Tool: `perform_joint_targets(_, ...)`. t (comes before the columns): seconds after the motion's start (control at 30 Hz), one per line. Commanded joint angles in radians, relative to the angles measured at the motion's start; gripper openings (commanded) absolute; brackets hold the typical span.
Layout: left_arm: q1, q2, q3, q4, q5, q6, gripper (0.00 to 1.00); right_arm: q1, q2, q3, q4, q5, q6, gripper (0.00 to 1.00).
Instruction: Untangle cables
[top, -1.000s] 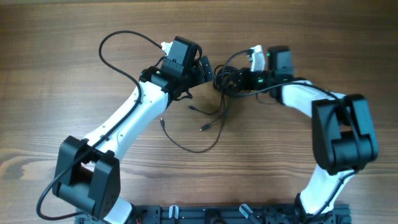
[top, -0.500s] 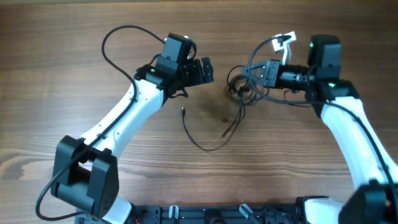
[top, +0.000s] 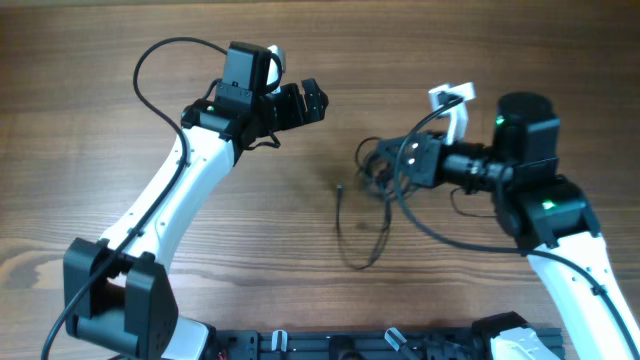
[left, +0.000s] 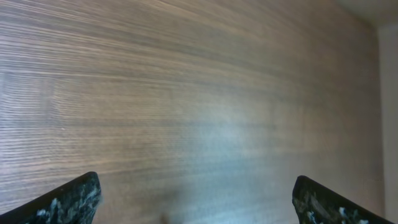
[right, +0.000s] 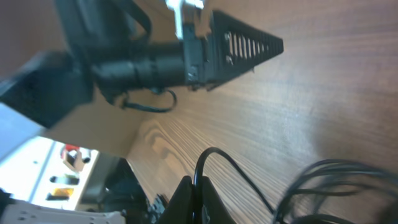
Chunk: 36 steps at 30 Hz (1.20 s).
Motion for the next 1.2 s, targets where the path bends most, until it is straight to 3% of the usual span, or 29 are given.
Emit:
perform_joint_targets(0.0, 0.006, -0.041, 0.005, -0.04, 0.071, 0.085, 1.0, 0.071, -0.012, -0.005, 0.012, 0.1, -0.024, 0.05)
perform_joint_targets(0.17, 0.01, -0.045, 0.005, -0.113, 0.072, 0.132, 1.0, 0.106, -0.012, -0.005, -0.003, 0.156, -0.025, 0.05)
perform_joint_targets(0.57, 0.009, -0.045, 0.005, -0.115, 0.108, 0.134, 1.0, 0.106, -0.009, -0.005, -0.035, 0.186, -0.097, 0.05)
perform_joint_targets(0.73, -0.001, -0.045, 0.005, -0.122, 0.278, 0.323, 1.0, 0.106, -0.009, -0.005, -0.02, 0.187, -0.19, 0.05)
perform_joint_targets(0.87, -0.016, -0.041, 0.005, -0.141, 0.288, 0.435, 1.0, 0.106, -0.009, -0.005, -0.006, 0.181, -0.236, 0.04)
perform_joint_targets(1.07, -0.031, 0.007, 0.005, -0.14, 0.289, 0.456, 1.0, 0.106, -0.009, -0.005, 0.045, 0.091, -0.316, 0.04)
perform_joint_targets(1.17, -0.044, 0.029, 0.005, -0.143, 0.374, 0.532, 1.0, 0.106, -0.009, -0.005, 0.056, 0.104, -0.308, 0.04)
